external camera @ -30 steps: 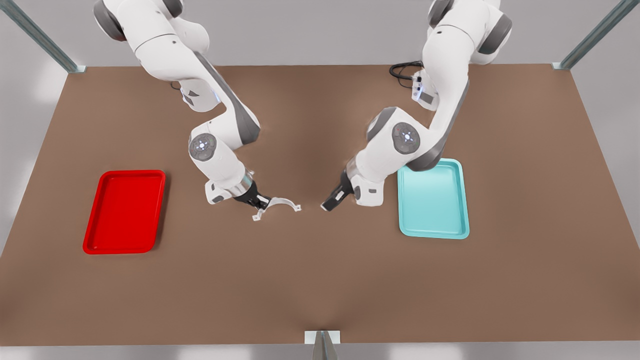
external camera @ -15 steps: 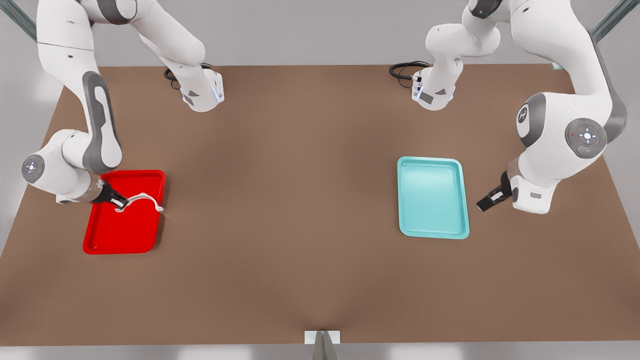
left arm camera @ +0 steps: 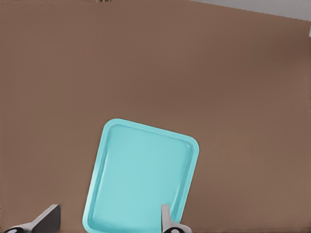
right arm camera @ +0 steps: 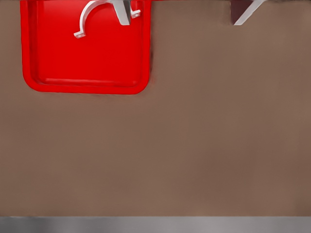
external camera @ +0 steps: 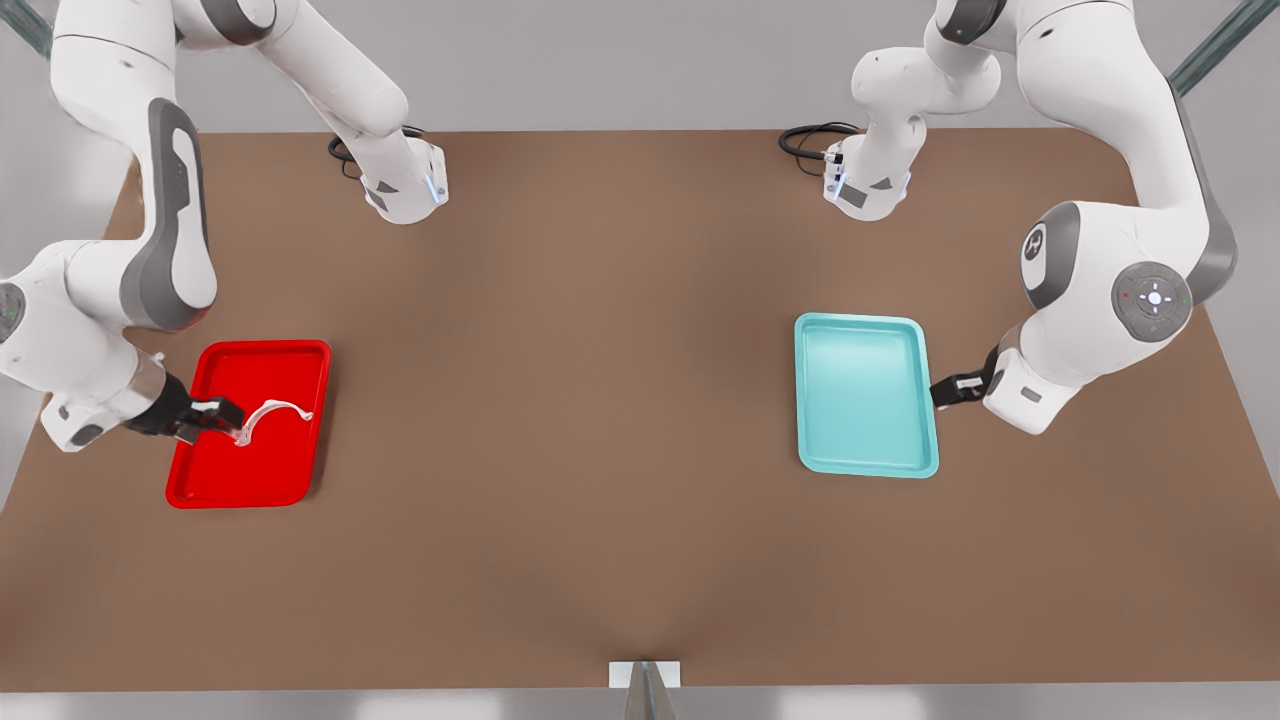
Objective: Take the drainage pipe clamp from the left arm, pass it to the right arm, and place it in the plate on the right side
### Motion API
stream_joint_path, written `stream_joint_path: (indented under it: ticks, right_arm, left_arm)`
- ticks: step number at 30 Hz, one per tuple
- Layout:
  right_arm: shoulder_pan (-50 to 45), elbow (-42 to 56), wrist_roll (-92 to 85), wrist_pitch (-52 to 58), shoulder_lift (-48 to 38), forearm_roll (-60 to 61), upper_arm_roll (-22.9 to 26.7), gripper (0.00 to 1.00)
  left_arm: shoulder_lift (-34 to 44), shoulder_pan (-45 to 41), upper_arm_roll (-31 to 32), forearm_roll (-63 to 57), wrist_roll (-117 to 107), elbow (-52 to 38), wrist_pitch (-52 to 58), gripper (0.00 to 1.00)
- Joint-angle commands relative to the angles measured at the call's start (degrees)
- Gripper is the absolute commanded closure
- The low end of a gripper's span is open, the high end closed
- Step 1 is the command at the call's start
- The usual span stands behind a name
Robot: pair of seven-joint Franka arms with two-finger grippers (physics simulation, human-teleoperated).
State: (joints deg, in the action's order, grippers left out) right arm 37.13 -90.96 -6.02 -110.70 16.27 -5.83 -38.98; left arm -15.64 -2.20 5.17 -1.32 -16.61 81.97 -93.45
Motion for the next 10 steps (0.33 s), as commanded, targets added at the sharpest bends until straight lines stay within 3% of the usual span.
stream_joint_path:
  ticks: [1,2,3,4,5,6,10]
  right_arm:
    - [0.14,4.82,9.88,13.93,-0.37,-3.83,-7.24,0.0]
    - [-3.62,7.02,11.82,15.32,-1.59,-3.92,-5.95,0.0]
    - [-18.62,10.87,11.55,21.12,-2.74,-2.96,9.93,0.0]
    - [-24.35,14.13,10.85,24.73,-3.7,-1.11,17.06,0.0]
    - [-36.38,13.96,10.76,25.18,-5.28,1.43,31.37,0.0]
    - [-42.3,12.3,7.79,24.65,-7.39,5.73,40.2,0.0]
    - [-44.16,9.31,6.28,23.33,-7.66,6.27,41.09,0.0]
  left_arm:
    - [0.09,0.01,0.01,0.0,14.67,-0.23,0.37,0.0]
    - [0.18,0.01,0.01,0.0,14.67,-0.23,0.37,0.0]
    - [0.09,0.01,0.01,-0.09,14.67,-0.32,0.37,0.0]
    - [0.09,0.01,0.01,-0.09,14.67,-0.32,0.37,0.0]
    - [0.09,0.01,0.01,-0.09,14.76,-0.32,0.37,0.0]
    - [0.18,-0.08,0.01,-0.09,14.67,-0.32,0.37,0.0]
    - [0.18,0.01,0.01,-0.09,14.76,-0.32,0.37,0.0]
